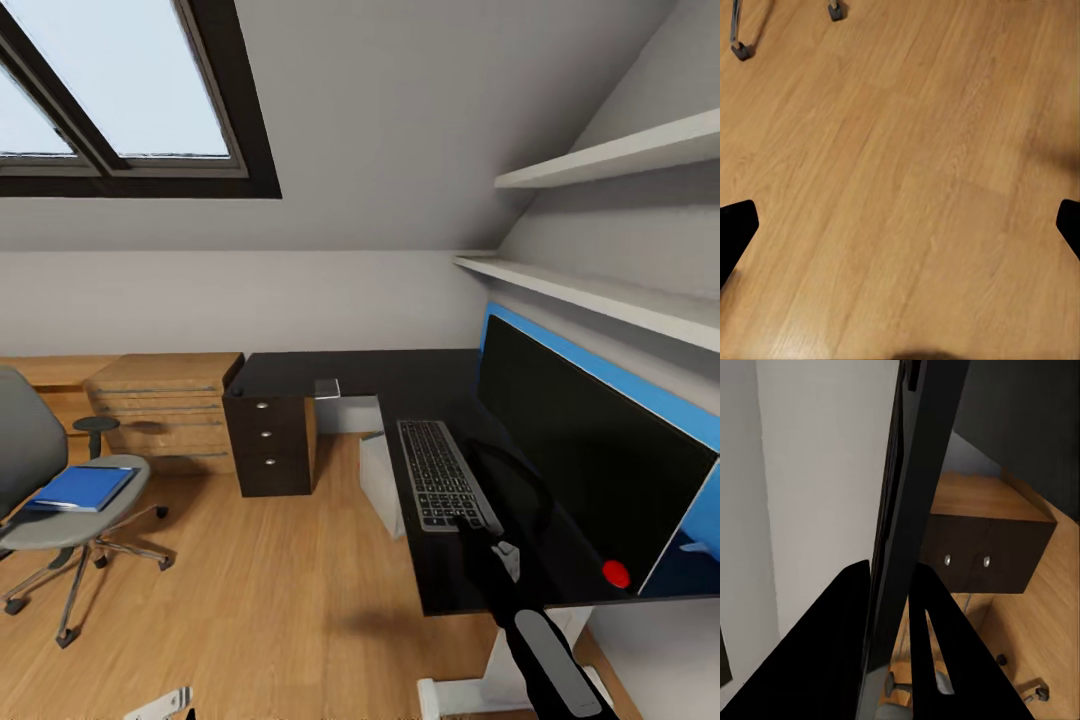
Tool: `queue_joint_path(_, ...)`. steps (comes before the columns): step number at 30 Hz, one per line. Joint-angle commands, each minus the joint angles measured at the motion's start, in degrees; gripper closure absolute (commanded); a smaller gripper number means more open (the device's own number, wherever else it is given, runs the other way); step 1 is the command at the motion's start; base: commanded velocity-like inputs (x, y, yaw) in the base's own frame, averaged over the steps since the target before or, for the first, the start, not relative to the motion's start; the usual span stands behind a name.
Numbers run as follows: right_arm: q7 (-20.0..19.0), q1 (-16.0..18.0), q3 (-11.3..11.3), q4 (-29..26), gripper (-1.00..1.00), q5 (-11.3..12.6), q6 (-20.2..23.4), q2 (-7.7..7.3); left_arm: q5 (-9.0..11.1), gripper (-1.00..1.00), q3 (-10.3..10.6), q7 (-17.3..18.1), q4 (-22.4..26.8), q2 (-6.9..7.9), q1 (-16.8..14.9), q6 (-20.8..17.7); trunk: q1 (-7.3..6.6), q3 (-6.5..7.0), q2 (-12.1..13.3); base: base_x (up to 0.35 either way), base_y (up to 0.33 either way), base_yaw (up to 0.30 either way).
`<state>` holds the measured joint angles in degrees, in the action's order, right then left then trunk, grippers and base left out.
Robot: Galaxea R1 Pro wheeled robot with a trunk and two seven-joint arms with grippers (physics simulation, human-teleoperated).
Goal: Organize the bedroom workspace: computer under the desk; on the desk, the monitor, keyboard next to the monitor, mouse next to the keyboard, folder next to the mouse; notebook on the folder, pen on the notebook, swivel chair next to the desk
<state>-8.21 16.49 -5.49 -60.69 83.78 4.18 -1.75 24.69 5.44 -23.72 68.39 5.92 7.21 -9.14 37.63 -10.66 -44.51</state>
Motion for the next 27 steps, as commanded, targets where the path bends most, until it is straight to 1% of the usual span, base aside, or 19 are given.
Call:
queue_joint_path(1,-0.09,0.10,-0.03,0.78,1.00,0.58,0.06,-0.07,0.36,-1.00,0.18,-0.49,0.19,0.06,-0.01,-0.19,0.01,-0.07,-0.07,-0.005,-0.075,0.000)
queue_joint_path(5,0.26,0.50,0.04,4.65,1.00,0.52,0.04,-0.09,0.36,-1.00,0.10,-0.42,0.25,0.13,-0.01,-0.18,0.01,-0.07,-0.07,0.028,-0.172,0.000)
queue_joint_path(7,0.28,0.54,0.04,5.10,1.00,0.51,0.04,-0.09,0.39,-1.00,0.05,-0.46,0.38,0.14,-0.01,-0.18,0.01,-0.07,-0.07,0.011,-0.054,0.000)
queue_joint_path(9,0.29,0.55,0.04,5.28,1.00,0.51,0.04,-0.10,0.47,-1.00,0.02,-0.53,1.58,0.14,-0.01,-0.21,0.01,-0.07,-0.07,0.004,-0.022,0.000)
queue_joint_path(10,0.30,0.63,0.08,5.46,1.00,0.45,-0.01,-0.22,0.62,-1.00,0.01,-0.61,3.90,0.07,-0.01,-0.33,0.23,-0.25,-0.47,0.000,-0.002,0.000)
queue_joint_path(11,0.30,0.64,0.09,5.50,1.00,0.44,-0.13,-0.25,0.65,-1.00,0.01,-0.62,4.09,0.07,-0.01,-0.34,0.45,-0.43,-0.87,0.000,-0.001,0.000)
queue_joint_path(27,0.30,0.74,0.05,6.34,1.00,0.33,-0.30,-0.19,0.63,-1.00,0.01,-0.71,4.30,0.06,-0.01,-0.35,3.97,-3.30,-7.29,0.000,0.000,0.000)
